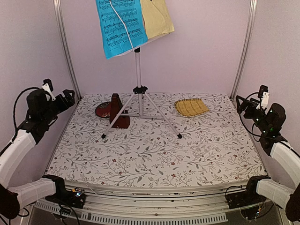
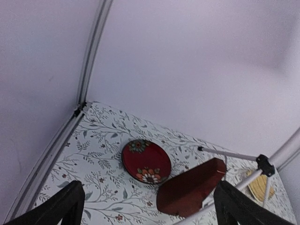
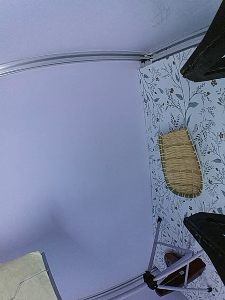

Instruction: Pack up the instrument practice props

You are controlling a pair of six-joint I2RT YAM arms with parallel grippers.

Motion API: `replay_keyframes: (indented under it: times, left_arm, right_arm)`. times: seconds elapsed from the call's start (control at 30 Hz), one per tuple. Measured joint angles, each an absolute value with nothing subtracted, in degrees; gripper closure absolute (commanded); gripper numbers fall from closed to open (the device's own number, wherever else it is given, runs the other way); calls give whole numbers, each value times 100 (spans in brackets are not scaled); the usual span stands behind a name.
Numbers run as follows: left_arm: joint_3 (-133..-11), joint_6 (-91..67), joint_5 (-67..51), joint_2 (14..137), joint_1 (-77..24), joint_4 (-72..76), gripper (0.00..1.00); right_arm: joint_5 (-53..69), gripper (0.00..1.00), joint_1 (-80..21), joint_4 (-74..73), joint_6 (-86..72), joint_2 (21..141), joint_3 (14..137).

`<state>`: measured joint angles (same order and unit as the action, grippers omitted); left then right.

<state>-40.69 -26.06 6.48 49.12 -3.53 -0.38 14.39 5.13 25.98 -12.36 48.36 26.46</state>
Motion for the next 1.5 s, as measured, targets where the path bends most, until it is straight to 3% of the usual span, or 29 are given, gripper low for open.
replay_keyframes:
  times: [0.37,0.57,0.97,1.5]
  left_arm:
    - [-6193,-2008,-1087,5688,-349,-1588,2]
    - [-6080,-1597,-972,5586,-349,-1544,2]
    - [-5645,-919,-808,5288,-346,-1404,2]
    - [-5249,-899,-827,4943,-336,-1229,2]
  right_arm:
    - [2812,1,434,2104,-1723,5059,3503]
    - [2711,5,-1041,1406,-1577,5754,4735]
    - [2178,22,-3551,829,-1247,8936,7419]
    - [2506,40,-3756,1135,-1444,12258,10624]
